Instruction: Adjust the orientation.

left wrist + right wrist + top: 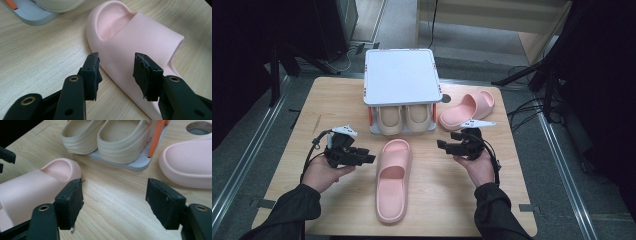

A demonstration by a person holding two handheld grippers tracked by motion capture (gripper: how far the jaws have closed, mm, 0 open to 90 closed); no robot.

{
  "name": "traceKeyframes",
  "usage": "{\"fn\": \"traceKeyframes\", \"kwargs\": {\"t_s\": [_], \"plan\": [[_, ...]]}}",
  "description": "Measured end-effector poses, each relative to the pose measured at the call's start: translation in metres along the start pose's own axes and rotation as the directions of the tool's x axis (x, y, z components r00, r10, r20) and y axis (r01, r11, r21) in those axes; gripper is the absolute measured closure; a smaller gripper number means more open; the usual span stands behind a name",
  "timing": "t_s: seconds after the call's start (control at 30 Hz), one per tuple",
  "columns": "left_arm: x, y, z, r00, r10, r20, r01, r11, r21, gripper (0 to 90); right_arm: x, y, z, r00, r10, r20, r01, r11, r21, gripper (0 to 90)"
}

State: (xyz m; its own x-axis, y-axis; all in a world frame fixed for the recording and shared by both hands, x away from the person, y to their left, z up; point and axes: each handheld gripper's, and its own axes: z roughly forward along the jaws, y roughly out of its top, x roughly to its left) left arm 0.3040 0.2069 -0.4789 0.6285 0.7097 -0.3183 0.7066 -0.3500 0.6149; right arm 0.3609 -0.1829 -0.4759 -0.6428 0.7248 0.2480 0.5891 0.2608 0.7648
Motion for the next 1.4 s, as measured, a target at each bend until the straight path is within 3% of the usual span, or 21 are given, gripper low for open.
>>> {"fn": "traceKeyframes", "kwargs": {"t_s": [0.1,0.23,0.33,0.57,0.83,1.03,1.1,1.4], "plan": [[-0.001,0.000,-0.001,1.0000,-0.002,0.007,0.002,1.0000,-0.004,52.1,-0.010,0.003,0.001,0.9999,-0.004,0.014,0.004,1.000,-0.003,39.8],[0.000,0.000,-0.001,0.9998,-0.002,0.021,0.002,0.9999,-0.011,49.5,-0.027,0.004,0.003,0.9994,0.033,0.008,-0.033,0.999,-0.017,50.6],[0.000,-0.001,-0.001,0.9998,-0.002,0.019,0.002,1.0000,-0.007,49.0,-0.038,0.006,0.003,0.9974,0.064,0.034,-0.063,0.997,-0.033,57.4],[-0.001,-0.005,-0.002,0.9998,0.006,0.017,-0.006,1.0000,-0.006,47.1,-0.068,0.011,0.010,0.9927,0.094,0.076,-0.092,0.996,-0.018,63.1],[-0.003,-0.010,-0.005,1.0000,0.002,0.006,-0.002,0.9998,-0.019,46.3,-0.088,0.017,0.024,0.9879,0.089,0.127,-0.090,0.996,0.005,72.5],[-0.002,-0.016,-0.008,0.9999,-0.011,-0.006,0.010,0.9998,-0.019,46.2,-0.106,0.024,0.034,0.9795,0.131,0.153,-0.133,0.991,0.001,86.8],[-0.002,-0.019,-0.010,0.9998,-0.017,-0.007,0.017,0.9997,-0.020,46.1,-0.112,0.024,0.036,0.9732,0.140,0.183,-0.140,0.990,-0.008,87.5],[-0.001,-0.028,-0.016,0.9993,-0.029,-0.023,0.029,0.9994,-0.020,46.0,-0.135,0.030,0.038,0.9559,0.202,0.213,-0.202,0.979,-0.023,84.0]]}}
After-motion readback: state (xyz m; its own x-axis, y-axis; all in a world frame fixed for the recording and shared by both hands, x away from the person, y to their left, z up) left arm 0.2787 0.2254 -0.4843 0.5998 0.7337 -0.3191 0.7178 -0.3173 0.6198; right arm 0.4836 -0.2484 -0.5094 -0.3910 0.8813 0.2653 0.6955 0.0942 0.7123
